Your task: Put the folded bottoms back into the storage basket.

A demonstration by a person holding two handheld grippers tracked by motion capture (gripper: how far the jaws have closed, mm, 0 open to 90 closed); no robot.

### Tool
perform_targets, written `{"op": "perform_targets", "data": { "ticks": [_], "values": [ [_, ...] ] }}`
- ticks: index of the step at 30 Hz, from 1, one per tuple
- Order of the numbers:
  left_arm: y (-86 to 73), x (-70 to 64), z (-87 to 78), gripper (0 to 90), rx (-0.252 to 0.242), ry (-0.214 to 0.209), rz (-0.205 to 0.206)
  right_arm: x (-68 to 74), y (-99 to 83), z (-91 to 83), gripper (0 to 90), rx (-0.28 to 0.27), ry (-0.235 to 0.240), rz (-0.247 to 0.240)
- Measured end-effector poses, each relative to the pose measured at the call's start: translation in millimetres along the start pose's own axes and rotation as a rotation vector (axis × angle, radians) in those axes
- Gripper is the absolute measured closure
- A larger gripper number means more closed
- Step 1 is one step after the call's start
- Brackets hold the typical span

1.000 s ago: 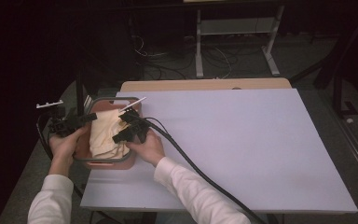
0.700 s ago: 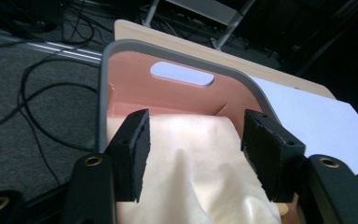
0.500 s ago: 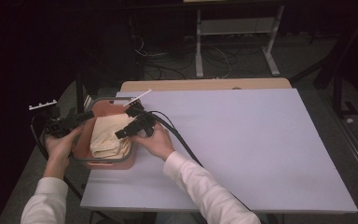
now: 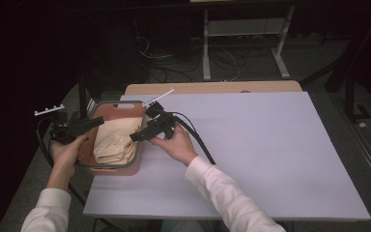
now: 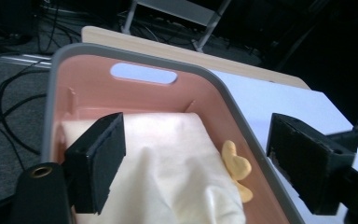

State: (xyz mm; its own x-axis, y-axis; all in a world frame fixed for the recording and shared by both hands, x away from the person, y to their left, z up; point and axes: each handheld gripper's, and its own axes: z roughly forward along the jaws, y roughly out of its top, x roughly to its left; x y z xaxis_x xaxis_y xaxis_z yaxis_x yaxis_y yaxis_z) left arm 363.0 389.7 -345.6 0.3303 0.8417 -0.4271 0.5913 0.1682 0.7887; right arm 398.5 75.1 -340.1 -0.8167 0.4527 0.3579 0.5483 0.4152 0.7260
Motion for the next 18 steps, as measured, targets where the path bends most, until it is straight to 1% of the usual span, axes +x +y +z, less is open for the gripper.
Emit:
{"op": "perform_targets", "data": {
  "ticks": [1, 3, 5, 6, 7, 9, 10, 11, 13, 14, 15, 16, 18],
  "values": [
    [-0.3, -1.6, 0.1, 16.7, 0.004, -0.003, 0.006, 0.0, 0.0, 0.0, 13.1, 0.0, 0.0, 0.0],
    [-0.9, -4.9, 0.1, 15.0, 0.009, -0.013, 0.018, -1.4, -1.5, -8.0, 8.2, -0.009, -0.002, -0.001],
    [-1.5, -9.0, -0.1, 13.2, 0.006, -0.019, 0.029, -2.2, -3.2, -15.7, 5.6, -0.021, -0.014, -0.007],
    [-1.8, -11.5, -0.2, 11.5, 0.009, -0.027, 0.032, -3.0, -5.3, -23.3, 2.4, -0.03, -0.022, -0.011],
    [-2.1, -13.9, 0.1, 11.5, 0.008, -0.032, 0.036, -3.0, -5.3, -23.3, 2.4, -0.03, -0.022, -0.011],
    [-2.5, -19.4, 0.6, 8.0, 0.014, -0.045, 0.044, -4.3, -7.9, -29.9, 0.0, -0.034, -0.033, -0.014],
    [-2.5, -21.9, 0.9, 5.0, 0.019, -0.052, 0.055, -6.0, -11.2, -36.3, 0.0, -0.038, -0.041, -0.019],
    [-2.7, -25.0, 1.4, 5.0, 0.023, -0.059, 0.06, -6.0, -11.2, -36.3, 0.0, -0.038, -0.041, -0.019],
    [-3.3, -31.1, 2.1, 2.1, 0.028, -0.069, 0.074, -8.0, -15.1, -42.1, 0.0, -0.043, -0.045, -0.021],
    [-3.6, -33.9, 2.1, 0.8, 0.03, -0.07, 0.086, -9.7, -18.6, -48.0, 0.0, -0.036, -0.051, -0.021],
    [-4.0, -37.2, 2.3, 0.0, 0.029, -0.074, 0.087, -10.7, -20.4, -51.0, 0.0, -0.039, -0.054, -0.025],
    [-4.2, -39.8, 2.6, 0.0, 0.032, -0.077, 0.097, -10.7, -20.4, -51.0, 0.0, -0.039, -0.054, -0.025],
    [-5.1, -45.2, 3.0, 0.0, 0.031, -0.086, 0.11, -12.2, -24.1, -57.5, 0.0, -0.045, -0.057, -0.024]
  ]
}}
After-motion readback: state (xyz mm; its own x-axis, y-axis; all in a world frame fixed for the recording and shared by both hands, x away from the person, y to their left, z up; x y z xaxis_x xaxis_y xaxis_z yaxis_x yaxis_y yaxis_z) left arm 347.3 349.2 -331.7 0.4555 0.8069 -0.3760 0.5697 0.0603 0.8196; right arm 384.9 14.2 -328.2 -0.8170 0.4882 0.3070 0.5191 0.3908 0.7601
